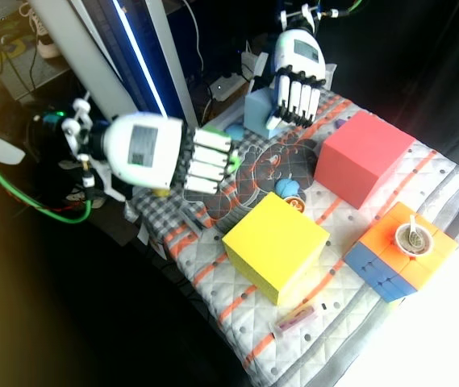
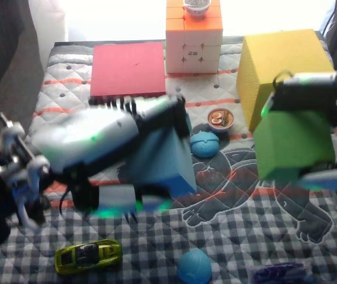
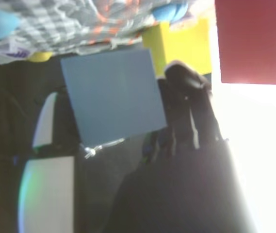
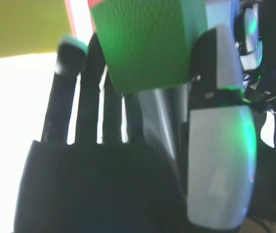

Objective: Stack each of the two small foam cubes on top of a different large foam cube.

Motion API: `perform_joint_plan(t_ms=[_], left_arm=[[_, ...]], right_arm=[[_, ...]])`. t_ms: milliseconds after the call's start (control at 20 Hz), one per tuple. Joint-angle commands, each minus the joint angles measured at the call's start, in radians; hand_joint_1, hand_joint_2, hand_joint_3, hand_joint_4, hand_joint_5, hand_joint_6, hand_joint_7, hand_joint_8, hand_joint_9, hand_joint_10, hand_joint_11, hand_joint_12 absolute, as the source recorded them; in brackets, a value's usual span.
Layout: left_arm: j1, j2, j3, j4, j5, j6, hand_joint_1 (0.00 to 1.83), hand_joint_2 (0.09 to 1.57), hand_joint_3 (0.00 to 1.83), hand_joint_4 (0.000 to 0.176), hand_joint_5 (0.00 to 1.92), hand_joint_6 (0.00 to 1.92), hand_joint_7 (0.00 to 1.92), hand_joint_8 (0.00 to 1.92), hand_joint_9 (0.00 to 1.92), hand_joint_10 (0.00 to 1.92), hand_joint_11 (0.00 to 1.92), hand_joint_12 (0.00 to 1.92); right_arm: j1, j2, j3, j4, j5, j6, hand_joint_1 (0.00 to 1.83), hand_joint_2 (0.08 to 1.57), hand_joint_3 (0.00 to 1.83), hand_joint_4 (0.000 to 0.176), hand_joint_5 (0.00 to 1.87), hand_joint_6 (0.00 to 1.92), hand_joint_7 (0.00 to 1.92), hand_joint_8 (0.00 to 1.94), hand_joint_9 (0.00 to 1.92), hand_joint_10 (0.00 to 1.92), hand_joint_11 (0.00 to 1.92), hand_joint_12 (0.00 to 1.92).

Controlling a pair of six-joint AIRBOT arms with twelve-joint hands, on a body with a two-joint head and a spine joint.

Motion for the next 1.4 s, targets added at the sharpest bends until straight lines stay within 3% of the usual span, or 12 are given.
perform_joint_plan(t_ms=[0,50,200,500,600,700,800,950,1100,1200,1300,1350], left_arm=[[-0.023,0.004,0.002,0.003,-0.114,0.015,1.26,1.23,0.0,0.0,0.03,1.59,0.14,1.17,0.15,0.89,0.0,1.06],[-0.039,0.004,0.003,-0.014,-0.112,0.051,1.26,1.25,0.0,0.0,0.06,1.53,0.15,1.11,0.18,0.84,0.0,1.14],[-0.099,0.003,0.022,-0.027,-0.065,0.087,1.22,1.27,0.0,0.0,0.09,1.44,0.05,1.35,0.19,1.61,0.38,1.77],[-0.176,-0.001,0.052,-0.028,0.005,0.114,1.31,1.22,0.0,0.0,0.1,1.42,0.07,1.27,0.19,1.5,0.12,1.8],[-0.195,-0.002,0.049,-0.066,0.005,0.206,1.31,1.2,0.0,0.0,0.11,1.39,0.11,1.0,0.12,1.21,0.04,1.76],[-0.211,-0.001,0.054,-0.088,0.005,0.233,1.37,1.18,0.0,0.0,0.09,1.44,0.01,1.35,0.26,1.62,0.4,1.85],[-0.229,0.002,0.067,-0.103,0.006,0.233,1.4,1.16,0.0,0.0,0.04,1.38,0.01,1.49,0.28,1.75,0.36,1.87],[-0.25,0.004,0.088,-0.131,0.013,0.234,1.61,1.2,0.0,0.0,0.11,1.28,0.09,1.38,0.62,1.6,0.57,1.92],[-0.251,0.002,0.09,-0.135,0.012,0.238,1.44,1.14,0.0,0.0,0.12,1.53,0.04,1.55,0.34,1.89,0.61,1.92],[-0.257,0.0,0.091,-0.143,0.007,0.253,1.41,1.15,0.0,0.0,0.1,1.61,0.03,1.54,0.26,1.81,0.44,1.92],[-0.26,-0.001,0.09,-0.154,-0.004,0.277,1.6,1.22,0.01,0.0,0.12,1.55,0.06,1.53,0.57,1.66,0.41,1.92],[-0.261,-0.001,0.091,-0.157,-0.006,0.282,1.47,1.17,0.0,0.0,0.12,1.56,0.05,1.54,0.34,1.74,0.39,1.92]], right_arm=[[0.021,0.007,0.009,0.016,0.117,0.002,1.14,1.32,0.0,0.0,0.53,1.51,0.7,1.66,0.69,1.92,0.81,1.92],[0.036,0.007,0.016,0.017,0.115,0.002,1.15,1.31,0.0,0.0,0.55,1.52,0.73,1.59,0.8,1.88,0.96,1.92],[0.082,-0.008,0.046,0.029,0.088,0.002,1.16,1.3,0.0,0.0,0.53,1.55,0.78,1.5,0.79,1.85,0.94,1.92],[0.117,-0.033,0.086,0.041,0.039,0.002,1.14,1.3,0.0,0.0,0.54,1.55,0.76,1.53,0.75,1.88,0.91,1.92],[0.124,-0.04,0.099,0.049,0.033,0.002,1.14,1.3,0.0,0.0,0.54,1.55,0.75,1.54,0.73,1.87,0.87,1.92],[0.132,-0.041,0.108,0.061,0.033,0.002,1.14,1.3,0.0,0.0,0.55,1.54,0.76,1.52,0.69,1.85,0.81,1.92],[0.149,-0.042,0.118,0.067,0.031,0.002,1.15,1.3,0.0,0.0,0.54,1.54,0.77,1.52,0.72,1.87,0.84,1.92],[0.177,-0.05,0.124,0.11,0.02,0.002,1.13,1.3,0.0,0.0,0.57,1.57,0.74,1.48,0.71,1.82,0.85,1.92],[0.179,-0.053,0.126,0.113,0.016,0.002,1.14,1.29,0.0,0.0,0.57,1.55,0.76,1.48,0.77,1.84,0.91,1.92],[0.183,-0.054,0.129,0.116,0.016,0.002,1.15,1.29,0.0,0.0,0.54,1.56,0.78,1.48,0.82,1.83,0.94,1.92],[0.195,-0.056,0.134,0.116,0.016,0.002,1.16,1.3,0.0,0.0,0.52,1.56,0.78,1.49,0.85,1.79,0.96,1.92],[0.2,-0.056,0.136,0.116,0.016,0.002,1.15,1.3,0.0,0.0,0.52,1.57,0.77,1.51,0.83,1.8,0.94,1.92]])
